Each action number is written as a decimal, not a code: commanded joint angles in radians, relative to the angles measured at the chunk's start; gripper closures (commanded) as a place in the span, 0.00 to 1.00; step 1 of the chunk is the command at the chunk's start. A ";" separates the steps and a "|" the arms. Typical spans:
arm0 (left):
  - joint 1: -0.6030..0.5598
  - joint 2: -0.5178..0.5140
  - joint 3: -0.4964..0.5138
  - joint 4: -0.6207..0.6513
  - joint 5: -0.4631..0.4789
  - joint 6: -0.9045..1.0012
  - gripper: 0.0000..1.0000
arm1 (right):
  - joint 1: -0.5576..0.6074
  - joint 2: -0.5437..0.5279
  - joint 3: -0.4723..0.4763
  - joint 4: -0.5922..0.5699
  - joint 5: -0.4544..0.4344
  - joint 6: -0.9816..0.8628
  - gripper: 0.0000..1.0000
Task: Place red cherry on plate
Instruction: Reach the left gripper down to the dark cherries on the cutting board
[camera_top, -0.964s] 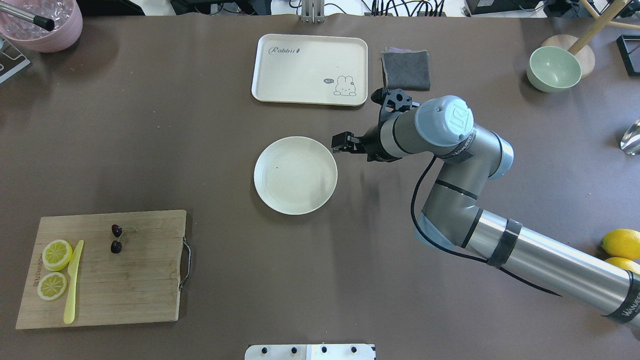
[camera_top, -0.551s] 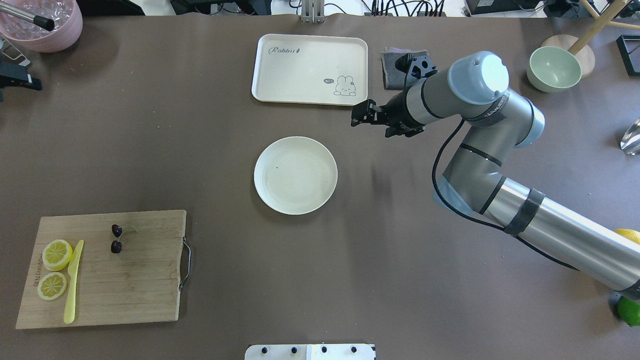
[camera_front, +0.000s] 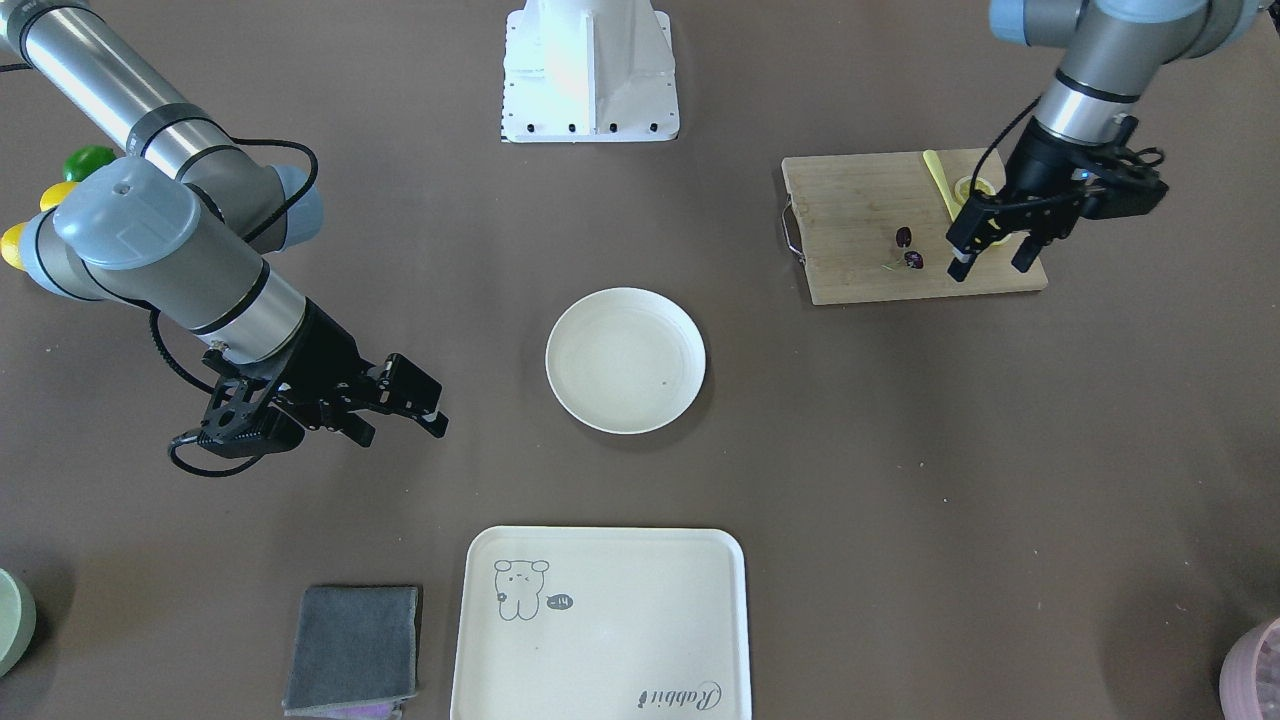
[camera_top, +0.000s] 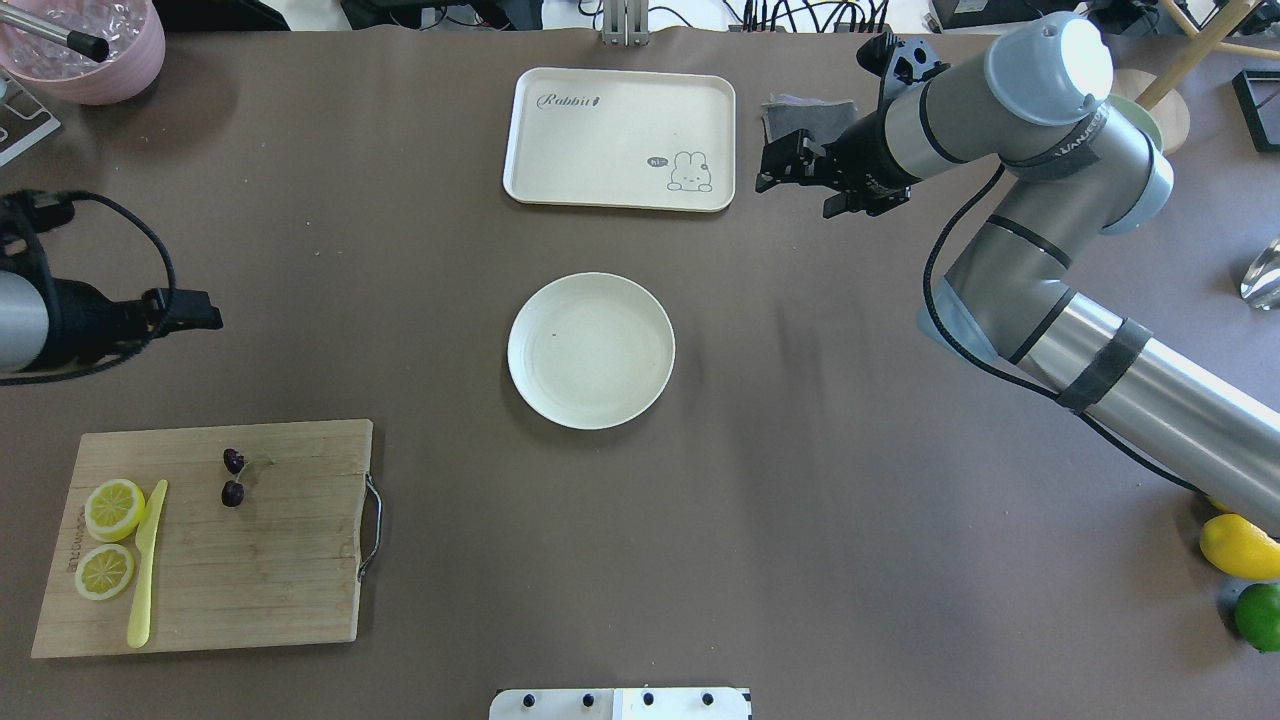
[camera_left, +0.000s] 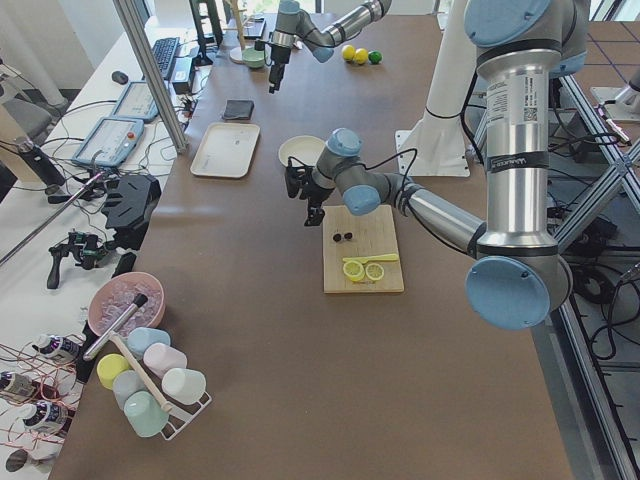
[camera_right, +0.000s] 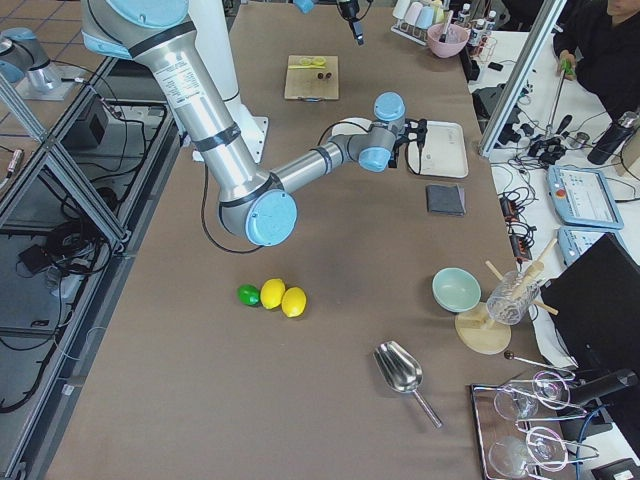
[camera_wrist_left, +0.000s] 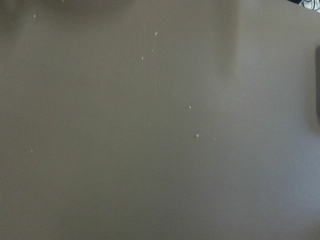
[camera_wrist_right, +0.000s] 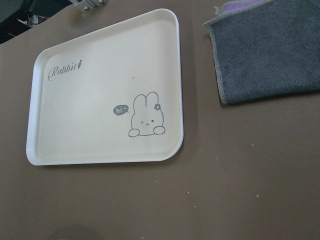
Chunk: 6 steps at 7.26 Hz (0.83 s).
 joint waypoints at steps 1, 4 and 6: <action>0.160 -0.021 -0.055 0.137 0.103 -0.103 0.02 | 0.004 -0.002 0.002 0.003 0.000 -0.002 0.01; 0.189 -0.027 0.043 0.122 0.111 -0.093 0.20 | -0.012 -0.002 -0.001 0.003 -0.012 0.000 0.00; 0.204 -0.021 0.071 0.090 0.109 -0.093 0.30 | -0.012 -0.004 0.000 0.003 -0.017 -0.002 0.00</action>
